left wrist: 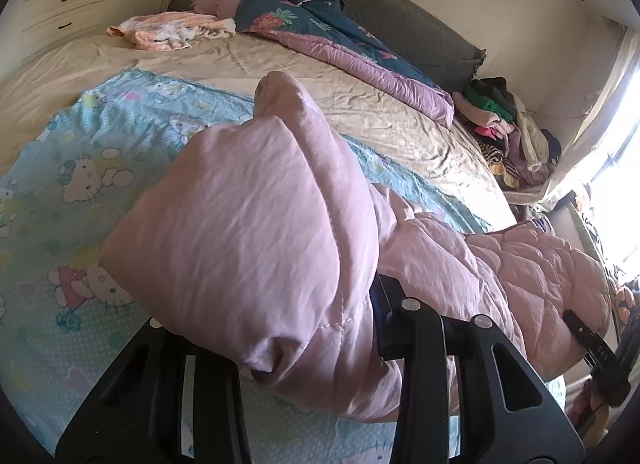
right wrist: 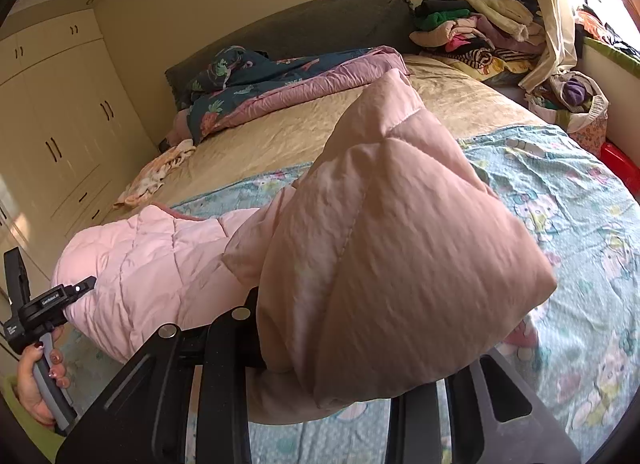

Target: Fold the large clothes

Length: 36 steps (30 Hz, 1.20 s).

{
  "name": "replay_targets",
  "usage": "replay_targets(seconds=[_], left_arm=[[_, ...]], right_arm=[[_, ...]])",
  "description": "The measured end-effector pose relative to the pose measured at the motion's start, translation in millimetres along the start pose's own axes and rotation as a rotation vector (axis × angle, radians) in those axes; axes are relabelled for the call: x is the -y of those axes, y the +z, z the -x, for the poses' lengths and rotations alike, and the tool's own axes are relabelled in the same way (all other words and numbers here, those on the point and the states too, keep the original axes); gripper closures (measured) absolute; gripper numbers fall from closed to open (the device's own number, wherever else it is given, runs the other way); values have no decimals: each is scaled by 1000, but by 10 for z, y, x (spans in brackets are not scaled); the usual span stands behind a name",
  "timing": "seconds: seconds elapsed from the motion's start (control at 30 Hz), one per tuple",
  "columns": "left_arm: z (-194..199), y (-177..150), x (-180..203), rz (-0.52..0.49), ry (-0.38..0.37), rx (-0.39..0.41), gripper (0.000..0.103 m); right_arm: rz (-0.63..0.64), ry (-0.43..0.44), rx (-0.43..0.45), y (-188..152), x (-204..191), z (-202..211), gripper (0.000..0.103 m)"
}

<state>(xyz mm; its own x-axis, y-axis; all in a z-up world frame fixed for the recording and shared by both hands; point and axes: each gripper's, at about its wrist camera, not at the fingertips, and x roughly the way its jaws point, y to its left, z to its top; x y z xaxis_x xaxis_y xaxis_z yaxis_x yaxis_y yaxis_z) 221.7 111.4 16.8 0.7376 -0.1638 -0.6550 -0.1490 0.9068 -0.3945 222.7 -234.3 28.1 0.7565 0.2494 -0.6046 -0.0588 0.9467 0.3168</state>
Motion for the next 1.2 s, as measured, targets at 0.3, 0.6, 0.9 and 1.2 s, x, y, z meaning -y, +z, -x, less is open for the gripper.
replay_targets(seconds=[0.3, 0.6, 0.9, 1.2], left_arm=[[143, -234, -134, -7, -2, -6, 74], [294, -433, -226, -40, -15, 1, 74], [437, -594, -322, -90, -24, 13, 74], [448, -918, -461, -120, 1, -22, 72]], right_arm=[[5, -16, -11, -250, -87, 189, 75], [25, -42, -11, -477, -124, 340, 75], [19, -48, -26, -690, -126, 509, 75], [-18, -67, -82, -962, 16, 466, 74]])
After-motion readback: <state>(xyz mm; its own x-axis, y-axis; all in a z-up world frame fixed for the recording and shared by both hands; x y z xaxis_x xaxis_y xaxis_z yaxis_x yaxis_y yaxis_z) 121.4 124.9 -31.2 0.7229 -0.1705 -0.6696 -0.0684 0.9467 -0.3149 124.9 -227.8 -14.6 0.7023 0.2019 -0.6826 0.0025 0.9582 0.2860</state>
